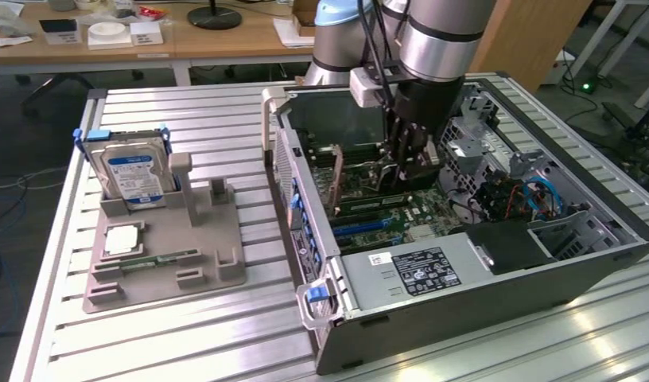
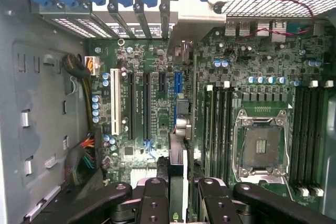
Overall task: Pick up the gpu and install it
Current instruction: 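Insert the gpu into the slot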
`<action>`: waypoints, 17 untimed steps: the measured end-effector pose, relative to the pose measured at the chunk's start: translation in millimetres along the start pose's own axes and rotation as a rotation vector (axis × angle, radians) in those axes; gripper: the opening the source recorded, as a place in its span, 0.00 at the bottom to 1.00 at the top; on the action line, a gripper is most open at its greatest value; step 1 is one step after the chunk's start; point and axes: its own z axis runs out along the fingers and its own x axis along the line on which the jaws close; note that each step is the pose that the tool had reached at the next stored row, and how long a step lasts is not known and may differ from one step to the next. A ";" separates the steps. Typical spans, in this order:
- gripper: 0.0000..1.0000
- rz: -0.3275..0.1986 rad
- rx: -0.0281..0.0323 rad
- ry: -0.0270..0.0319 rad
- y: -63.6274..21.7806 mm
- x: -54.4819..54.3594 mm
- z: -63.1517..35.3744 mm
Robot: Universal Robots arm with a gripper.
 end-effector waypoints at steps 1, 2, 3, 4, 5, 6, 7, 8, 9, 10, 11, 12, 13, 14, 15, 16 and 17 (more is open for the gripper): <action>0.27 0.000 0.0001 0.0000 0.8 0.0 1.8; 0.27 0.000 0.0000 0.0000 1.7 0.1 3.5; 0.27 0.000 0.0000 0.0000 2.6 0.1 5.5; 0.27 0.000 -0.0001 0.0000 3.2 0.1 7.2; 0.27 0.000 0.0000 -0.0001 3.5 0.1 9.0; 0.27 0.000 0.0000 -0.0001 4.3 0.2 10.8; 0.27 0.000 0.0000 -0.0001 5.6 0.2 12.6; 0.27 0.000 -0.0001 0.0000 7.1 0.3 14.3; 0.27 0.000 0.0000 0.0000 8.5 0.3 16.1; 0.27 0.000 0.0001 -0.0001 9.5 0.3 17.8; 0.27 0.000 0.0000 -0.0001 9.8 0.4 19.4; 0.27 0.000 0.0000 0.0000 9.9 0.5 21.1; 0.27 0.000 0.0000 0.0000 10.0 0.6 22.8; 0.27 0.000 0.0000 0.0000 10.1 0.7 24.6; 0.27 0.000 0.0000 0.0000 10.2 0.7 26.4; 0.27 0.000 0.0000 0.0000 10.3 0.7 28.2; 0.27 0.000 0.0000 0.0000 10.3 0.8 30.0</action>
